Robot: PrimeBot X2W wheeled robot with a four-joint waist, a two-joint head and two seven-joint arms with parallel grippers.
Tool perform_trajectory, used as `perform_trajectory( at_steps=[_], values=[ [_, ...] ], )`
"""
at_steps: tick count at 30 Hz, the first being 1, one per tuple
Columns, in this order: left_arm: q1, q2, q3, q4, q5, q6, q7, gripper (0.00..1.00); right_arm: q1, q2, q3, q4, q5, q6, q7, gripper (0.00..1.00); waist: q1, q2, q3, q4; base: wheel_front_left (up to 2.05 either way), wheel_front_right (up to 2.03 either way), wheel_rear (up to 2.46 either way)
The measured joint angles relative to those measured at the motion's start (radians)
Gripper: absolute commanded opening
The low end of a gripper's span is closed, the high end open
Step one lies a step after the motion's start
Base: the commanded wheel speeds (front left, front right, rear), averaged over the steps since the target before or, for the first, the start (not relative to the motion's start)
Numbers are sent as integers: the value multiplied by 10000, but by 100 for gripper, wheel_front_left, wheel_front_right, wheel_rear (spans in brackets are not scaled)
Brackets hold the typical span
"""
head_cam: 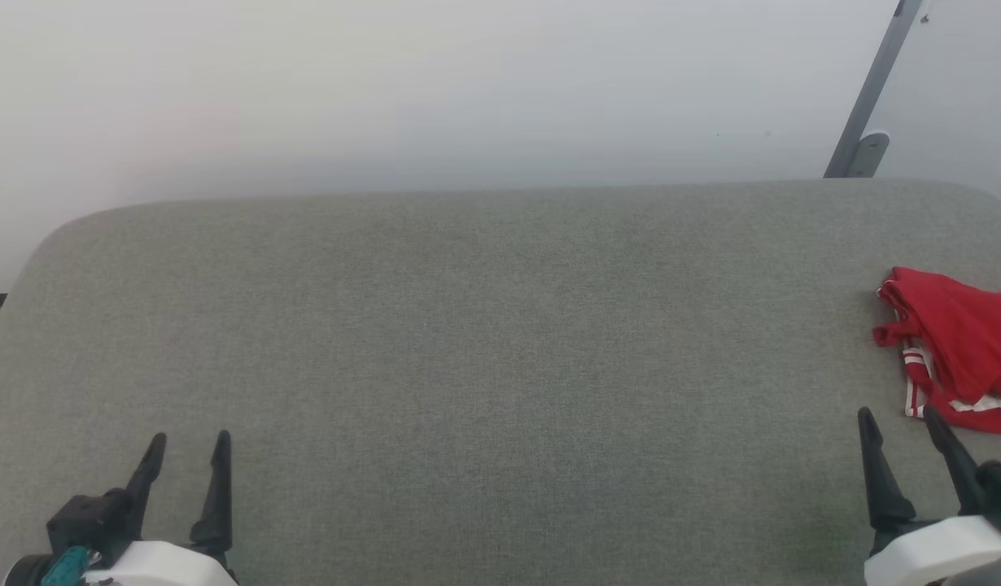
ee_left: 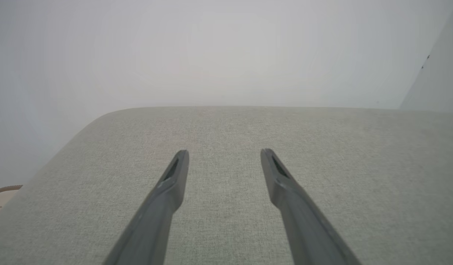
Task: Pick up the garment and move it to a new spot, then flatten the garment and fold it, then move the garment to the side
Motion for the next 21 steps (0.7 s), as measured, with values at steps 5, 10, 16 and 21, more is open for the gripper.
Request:
perform_trajectory(
  at_steps=[5, 10, 16, 21],
  values=[
    [166, -127, 155, -119, 142, 0, 0, 100, 324, 247, -130, -295, -82, -2, 0, 100, 0, 0, -4, 32, 0, 0, 0],
    [189, -221, 176, -167, 165, 0, 0, 100, 434, 324, -190, -418, -148, 0, 0, 100, 0, 0, -15, 54, 0, 0, 0],
    [258, -249, 161, -165, 161, 0, 0, 100, 453, 345, -190, -449, -159, -2, 0, 100, 0, 0, -29, 46, 0, 0, 0],
    [306, -351, 173, -105, 155, 0, 0, 0, 474, 397, -163, -368, -151, 0, 8, 0, 1, -1, -43, 50, 0, 0, 0]
  ],
)
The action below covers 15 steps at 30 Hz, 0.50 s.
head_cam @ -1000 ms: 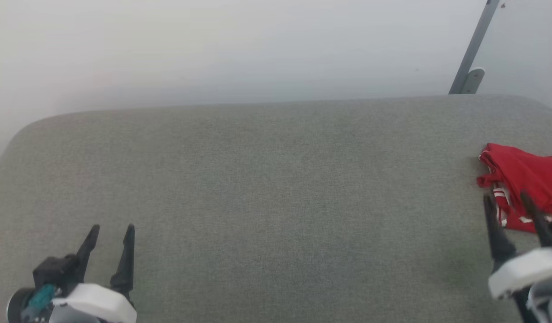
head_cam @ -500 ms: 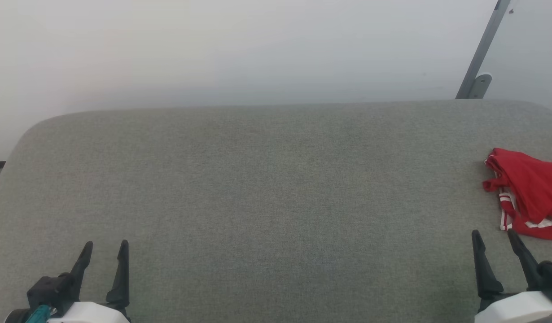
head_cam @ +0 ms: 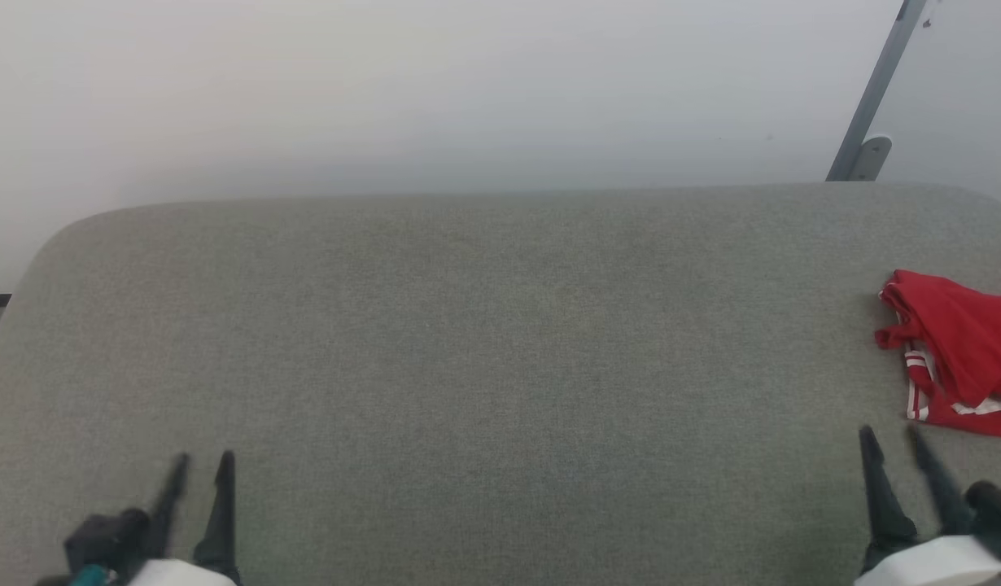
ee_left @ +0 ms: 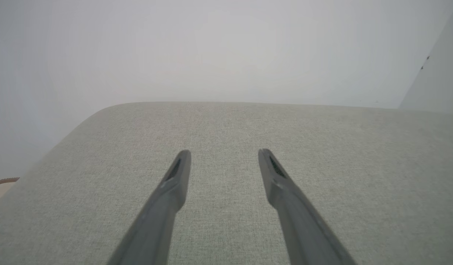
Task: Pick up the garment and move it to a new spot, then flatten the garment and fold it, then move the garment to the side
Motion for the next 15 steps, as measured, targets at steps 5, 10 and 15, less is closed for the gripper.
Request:
perform_trajectory(
  at_steps=[5, 10, 15],
  values=[
    [208, -336, -61, 439, -10, 0, 40, 0, 213, 222, 63, 445, 21, 0, 71, 0, 0, 0, 0, -1, 0, 0, 0],
    [239, -433, -44, 499, -802, 0, 328, 0, 197, 301, 48, 522, 857, 0, 336, 0, 0, 0, 5, -8, 0, 0, 0],
    [190, -537, -40, 428, -1743, 0, 552, 0, 130, 366, 42, 514, 1749, 0, 573, 0, 0, 0, 12, -16, 0, 0, 0]
  ],
)
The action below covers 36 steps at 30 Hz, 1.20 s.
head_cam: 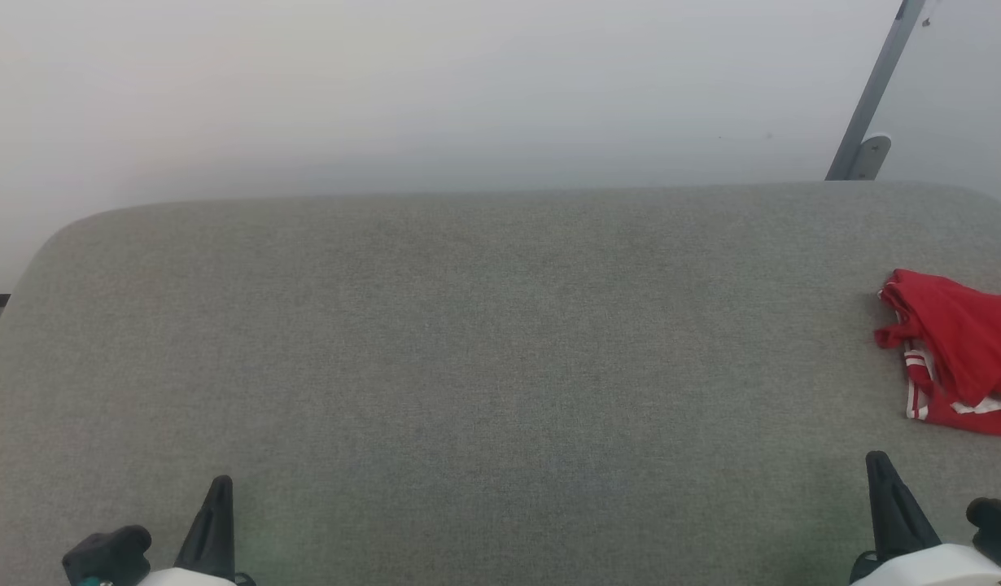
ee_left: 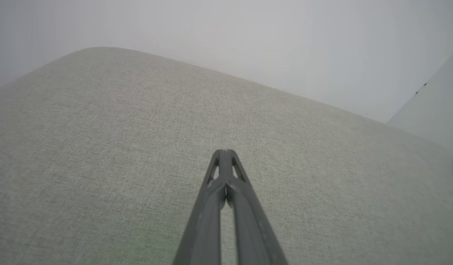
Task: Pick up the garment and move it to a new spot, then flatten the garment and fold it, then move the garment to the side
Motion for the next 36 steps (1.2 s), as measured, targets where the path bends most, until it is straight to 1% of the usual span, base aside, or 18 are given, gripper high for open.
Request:
perform_trajectory(
  at_steps=[16, 36],
  values=[
    [-340, -196, 17, -180, -2535, 0, 671, 0, -373, 217, -15, -21, 2545, -2, 667, 0, 0, 0, 19, -23, 0, 0, 0],
    [-616, -426, 52, -380, -5108, 0, 1388, 0, -782, 435, -38, -44, 5147, -4, 1336, 0, 0, 0, 42, -52, 0, 0, 0]
  ],
)
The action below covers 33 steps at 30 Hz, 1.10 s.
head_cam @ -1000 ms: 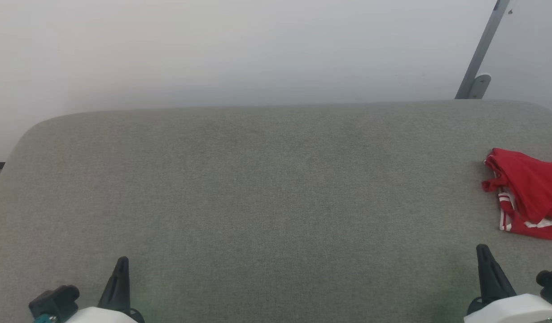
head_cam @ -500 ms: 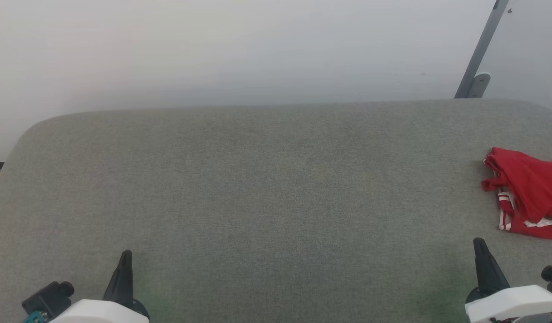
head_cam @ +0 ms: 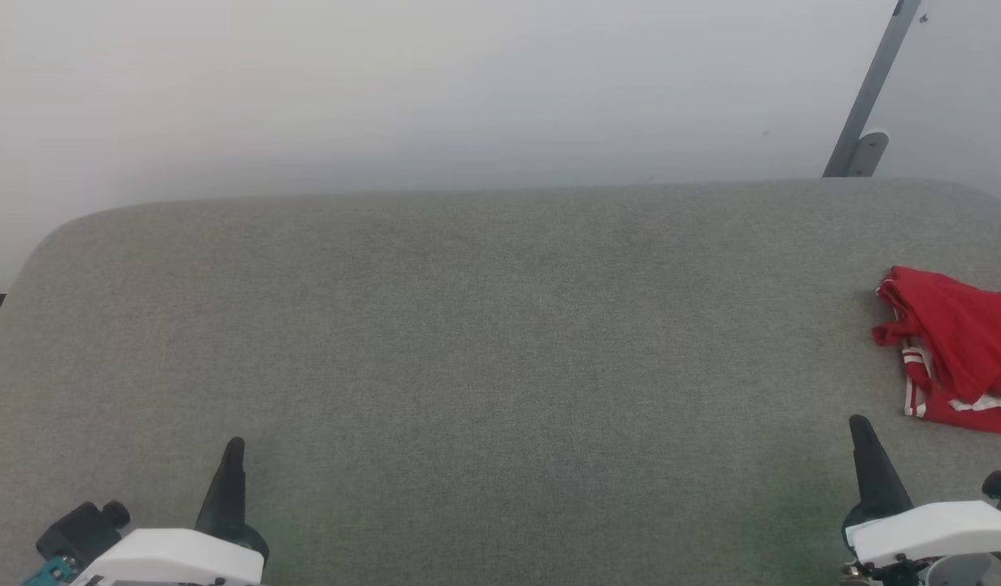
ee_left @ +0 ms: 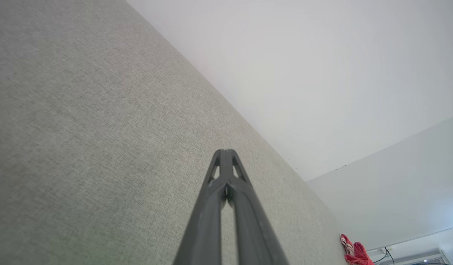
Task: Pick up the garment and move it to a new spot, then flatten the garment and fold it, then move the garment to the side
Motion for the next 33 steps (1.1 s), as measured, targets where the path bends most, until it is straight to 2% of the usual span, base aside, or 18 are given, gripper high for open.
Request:
perform_trajectory(
  at_steps=[33],
  values=[
    [-479, -299, 54, -240, -3264, 0, 899, 0, -463, 267, -44, -36, 3344, -6, 905, 0, 0, 0, 38, -48, 0, 0, 0]
  ],
)
